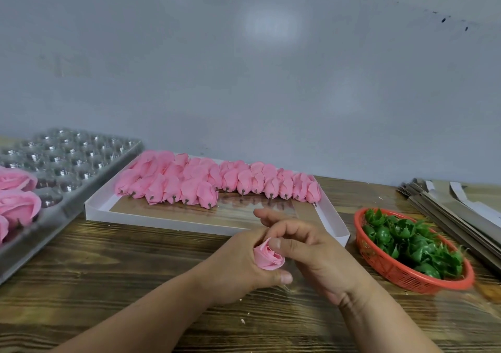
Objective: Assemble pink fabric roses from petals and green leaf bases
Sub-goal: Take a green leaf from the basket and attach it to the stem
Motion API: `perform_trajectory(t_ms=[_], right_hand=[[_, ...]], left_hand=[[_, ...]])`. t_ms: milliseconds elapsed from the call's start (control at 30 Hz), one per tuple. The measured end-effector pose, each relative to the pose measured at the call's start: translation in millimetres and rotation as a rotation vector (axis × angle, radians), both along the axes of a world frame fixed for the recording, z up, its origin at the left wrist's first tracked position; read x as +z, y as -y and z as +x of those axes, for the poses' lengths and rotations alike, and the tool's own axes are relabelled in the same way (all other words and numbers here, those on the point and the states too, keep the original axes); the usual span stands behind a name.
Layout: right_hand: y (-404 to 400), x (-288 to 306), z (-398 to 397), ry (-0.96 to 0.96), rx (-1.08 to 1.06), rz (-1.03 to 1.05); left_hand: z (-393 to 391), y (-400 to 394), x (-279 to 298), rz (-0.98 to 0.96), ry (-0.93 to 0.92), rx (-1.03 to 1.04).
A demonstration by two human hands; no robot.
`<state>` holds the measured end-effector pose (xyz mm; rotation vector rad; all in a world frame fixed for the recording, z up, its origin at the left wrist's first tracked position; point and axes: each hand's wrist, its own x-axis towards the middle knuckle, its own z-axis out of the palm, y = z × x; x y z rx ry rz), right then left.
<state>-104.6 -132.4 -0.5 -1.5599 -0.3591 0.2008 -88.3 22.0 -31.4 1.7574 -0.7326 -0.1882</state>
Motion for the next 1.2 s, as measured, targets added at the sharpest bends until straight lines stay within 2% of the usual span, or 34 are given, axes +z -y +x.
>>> perform_trajectory(t_ms=[133,367,500,700,833,933,1067,1133,1200], right_hand=[[-4,0,-2,-0.079,-0.027,0.104],[-9,2,-4,-0.021,-0.068,0.037],[-3,6,-4,-0.014,0.055,-0.004],[-3,13,-12,0.040,0.272,-0.157],[-4,15,-14,0.019,0.298,-0.188],[-7,11,-12,-0.012,0.267,-0.188],[-9,6,-6,-0.090,0.079,0.045],[-7,8,-5,0.031,-0.082,0.050],[-7,12,-7,0.195,-0.153,0.000]], left_hand=[[-1,2,1,0.020,0.020,-0.013],[-1,3,0,0.022,-0.005,-0.015],[-1,1,1,0.024,-0.060,-0.064],[-6,4,2,0.113,-0.116,-0.247],[-7,3,2,0.179,-0.135,-0.268],[-9,2,2,0.170,-0.160,-0.260],[-5,2,4,0.055,-0.114,-0.151],[-2,0,3,0.002,-0.098,-0.043],[0,-2,4,-0.092,-0.136,0.009]])
